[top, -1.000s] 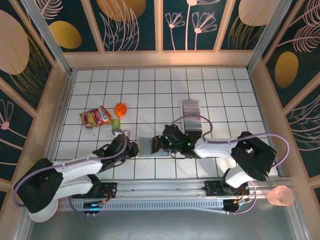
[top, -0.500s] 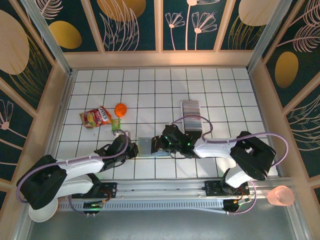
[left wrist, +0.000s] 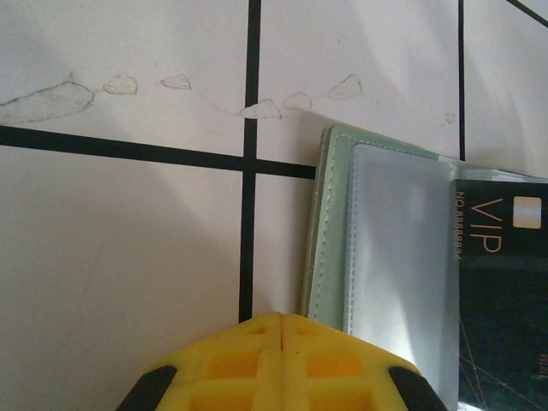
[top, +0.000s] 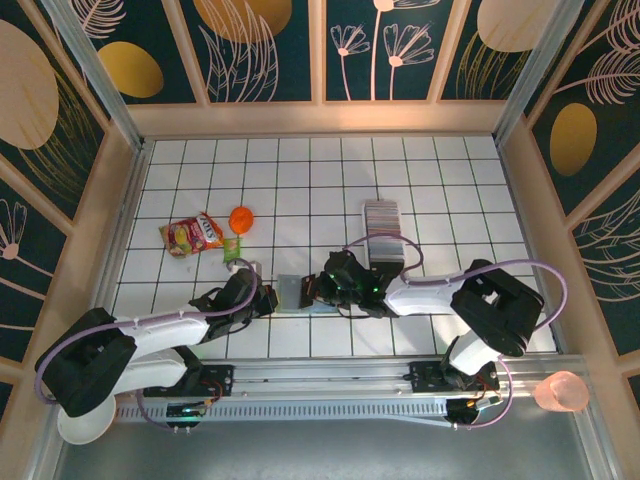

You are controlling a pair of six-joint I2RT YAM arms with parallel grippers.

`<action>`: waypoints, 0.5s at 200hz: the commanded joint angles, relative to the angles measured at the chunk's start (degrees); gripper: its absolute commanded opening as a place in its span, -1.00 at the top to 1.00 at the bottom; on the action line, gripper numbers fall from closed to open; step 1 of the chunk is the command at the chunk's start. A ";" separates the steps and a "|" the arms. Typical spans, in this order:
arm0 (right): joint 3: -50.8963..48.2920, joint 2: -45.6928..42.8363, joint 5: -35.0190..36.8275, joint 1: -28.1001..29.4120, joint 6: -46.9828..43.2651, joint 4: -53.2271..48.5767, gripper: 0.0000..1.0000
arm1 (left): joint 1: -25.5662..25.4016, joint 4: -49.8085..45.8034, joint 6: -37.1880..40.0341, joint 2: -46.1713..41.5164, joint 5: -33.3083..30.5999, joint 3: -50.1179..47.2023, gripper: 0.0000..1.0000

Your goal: Put the credit cards into the card holder

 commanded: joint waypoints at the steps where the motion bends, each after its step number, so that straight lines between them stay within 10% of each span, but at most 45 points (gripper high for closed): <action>1: -0.94 1.23 -1.39 0.60 1.53 1.62 1.00 | 0.24 0.27 0.94 2.15 1.42 -0.48 1.00; 100: -0.39 3.55 -3.53 0.60 1.62 1.78 1.00 | 0.18 0.41 1.18 2.90 1.84 -0.53 1.00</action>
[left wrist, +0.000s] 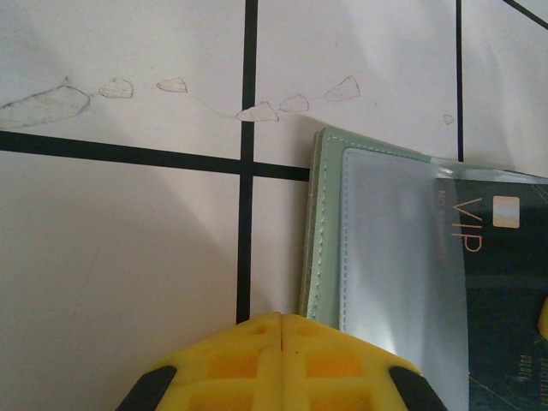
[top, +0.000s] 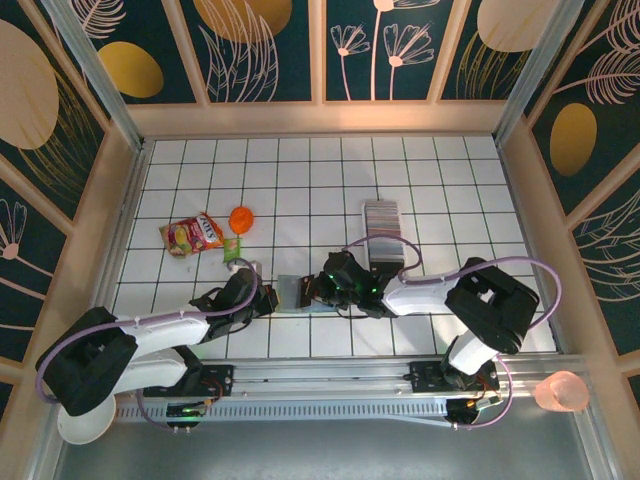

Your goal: Put the credit cards into the card holder

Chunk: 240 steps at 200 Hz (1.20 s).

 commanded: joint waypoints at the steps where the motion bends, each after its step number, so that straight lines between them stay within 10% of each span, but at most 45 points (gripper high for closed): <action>1: -0.14 1.92 -2.48 0.60 0.33 -0.79 1.00 | 0.20 -0.06 1.10 2.44 1.78 -0.53 1.00; 142: 2.00 2.52 -1.66 1.83 -0.41 -5.22 1.00 | 0.23 0.60 0.89 2.62 2.30 -0.88 1.00; 240: 10.73 1.90 7.78 2.43 -7.60 -24.92 0.08 | 0.19 1.22 0.53 2.55 2.44 -1.32 1.00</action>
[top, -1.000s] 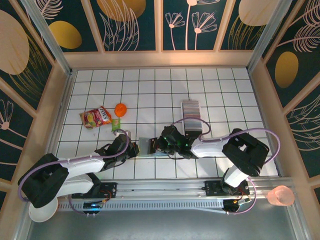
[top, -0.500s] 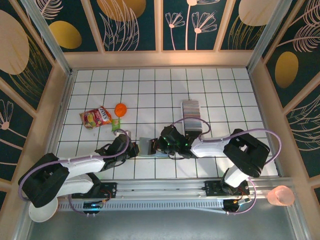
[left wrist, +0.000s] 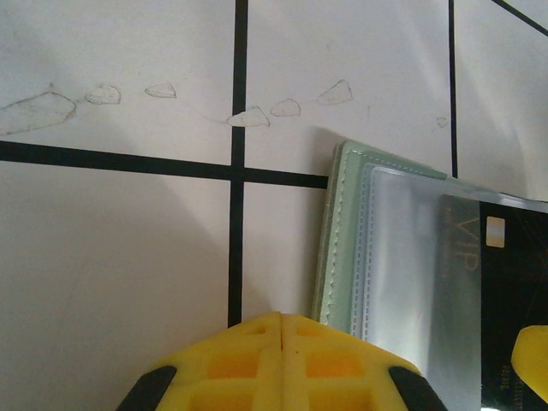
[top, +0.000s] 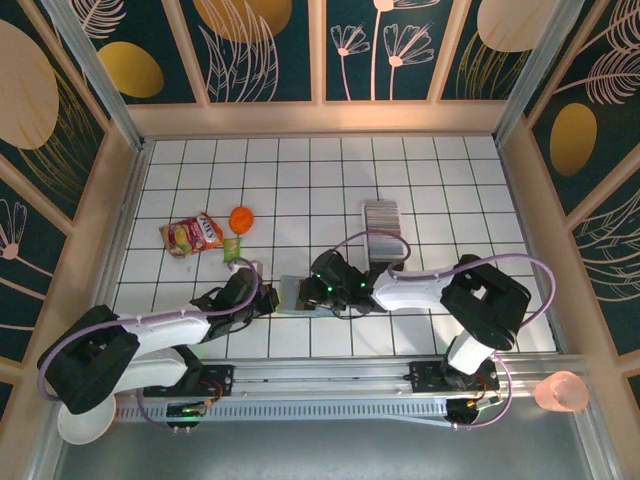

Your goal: Put the credit cards into the card holder

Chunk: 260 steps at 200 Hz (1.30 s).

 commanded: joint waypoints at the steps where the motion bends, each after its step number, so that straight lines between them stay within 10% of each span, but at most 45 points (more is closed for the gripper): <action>1: 2.85 -0.25 5.13 0.56 -3.03 -9.54 0.07 | 0.12 -0.15 0.34 1.94 2.08 -1.28 1.00; 35: 4.61 -0.41 7.85 0.83 -4.21 -13.42 -0.03 | 0.18 0.04 0.29 2.07 2.14 -1.45 1.00; 112: 6.76 2.70 7.48 1.94 -5.04 -12.49 0.42 | 0.15 1.26 -0.10 1.91 3.94 -1.47 1.00; 260: 13.77 6.84 7.76 4.11 -9.15 -13.28 0.31 | 0.17 3.47 0.69 5.66 7.38 0.09 1.00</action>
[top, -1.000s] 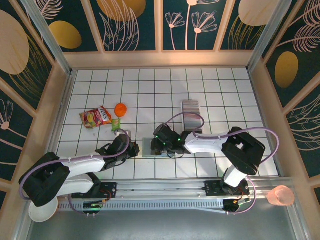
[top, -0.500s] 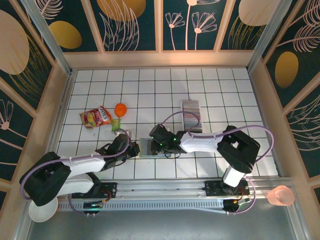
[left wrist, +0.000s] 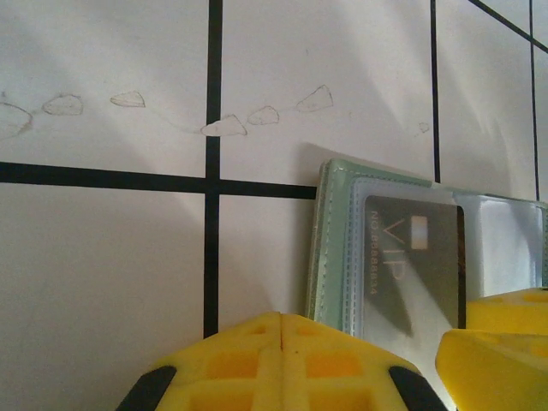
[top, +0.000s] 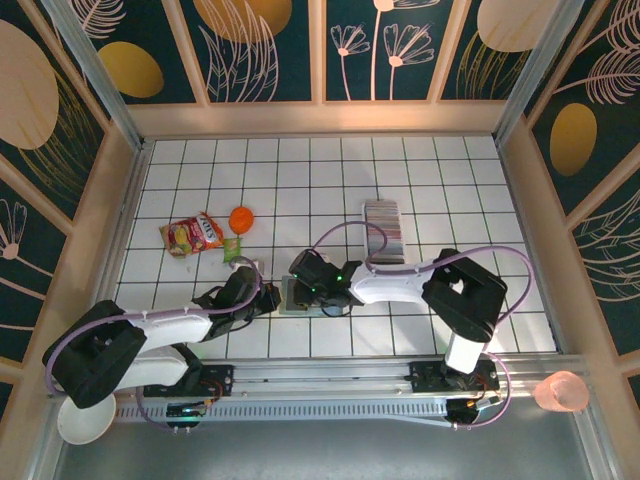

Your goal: Put the credit cards into the card holder

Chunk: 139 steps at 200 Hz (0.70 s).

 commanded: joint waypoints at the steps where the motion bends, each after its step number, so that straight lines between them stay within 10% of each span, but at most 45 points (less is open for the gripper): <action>1: 2.25 -0.32 2.18 0.62 -1.27 -1.35 0.30 | -0.70 -0.62 0.69 2.87 4.71 0.24 1.00; 139: -7.17 -9.16 12.86 5.07 10.30 -9.47 0.09 | -0.65 -1.81 -0.29 -7.09 1.55 -3.05 0.85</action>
